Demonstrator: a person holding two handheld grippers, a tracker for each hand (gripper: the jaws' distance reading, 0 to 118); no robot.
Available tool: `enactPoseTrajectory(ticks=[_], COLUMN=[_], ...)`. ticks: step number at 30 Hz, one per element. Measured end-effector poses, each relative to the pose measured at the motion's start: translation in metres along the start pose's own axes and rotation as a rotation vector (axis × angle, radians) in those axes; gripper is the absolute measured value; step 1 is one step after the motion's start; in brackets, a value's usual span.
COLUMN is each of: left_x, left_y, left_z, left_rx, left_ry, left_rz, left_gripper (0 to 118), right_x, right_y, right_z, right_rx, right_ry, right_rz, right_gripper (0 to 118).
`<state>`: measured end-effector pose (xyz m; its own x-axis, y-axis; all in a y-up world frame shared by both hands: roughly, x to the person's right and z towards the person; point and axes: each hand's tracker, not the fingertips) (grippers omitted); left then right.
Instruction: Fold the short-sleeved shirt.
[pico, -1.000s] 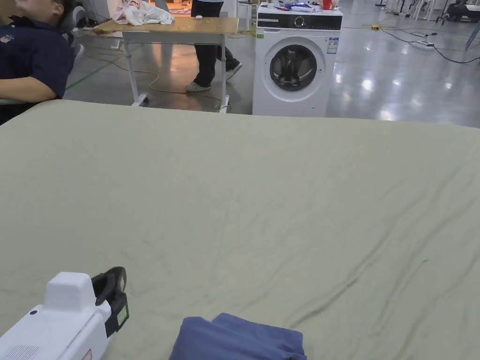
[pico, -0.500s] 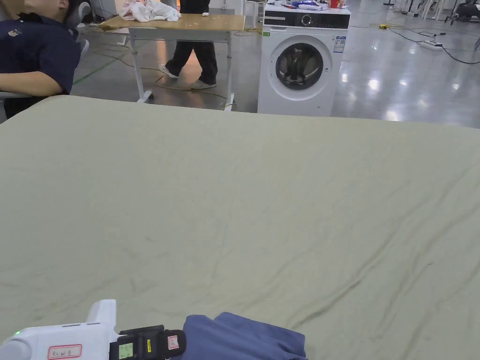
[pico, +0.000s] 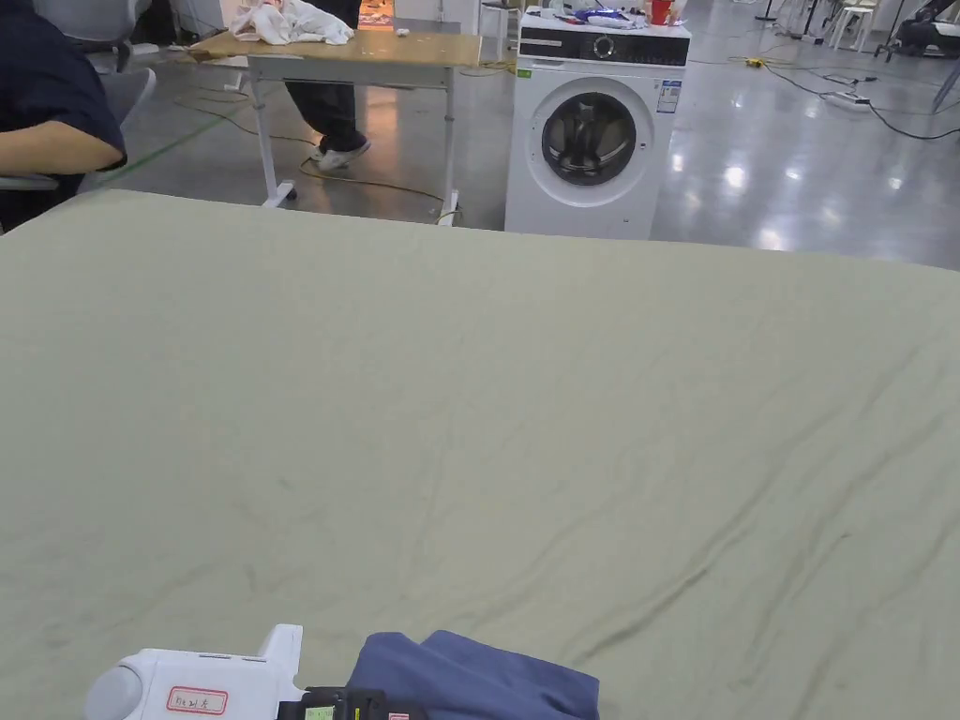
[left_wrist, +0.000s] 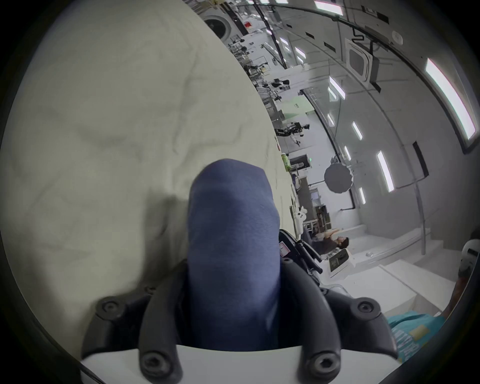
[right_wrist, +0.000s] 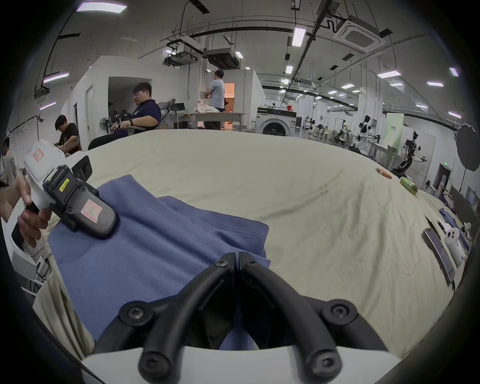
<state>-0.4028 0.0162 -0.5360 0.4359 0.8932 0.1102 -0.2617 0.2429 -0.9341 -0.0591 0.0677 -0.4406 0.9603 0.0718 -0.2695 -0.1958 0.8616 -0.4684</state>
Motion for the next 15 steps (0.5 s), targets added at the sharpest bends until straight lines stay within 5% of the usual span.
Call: enactPoseTrajectory(ticks=[4, 15], left_x=[0.009, 0.049], left_y=[-0.015, 0.003], left_z=[0.006, 0.077], left_rx=[0.067, 0.205], left_ry=[-0.014, -0.069], left_rz=[-0.024, -0.089], left_gripper=[25, 23], right_x=[-0.003, 0.005], right_y=[0.001, 0.056], right_z=[0.001, 0.009], right_rx=[0.012, 0.128], right_ry=[0.001, 0.016], right_rz=[0.015, 0.007], right_gripper=[1, 1])
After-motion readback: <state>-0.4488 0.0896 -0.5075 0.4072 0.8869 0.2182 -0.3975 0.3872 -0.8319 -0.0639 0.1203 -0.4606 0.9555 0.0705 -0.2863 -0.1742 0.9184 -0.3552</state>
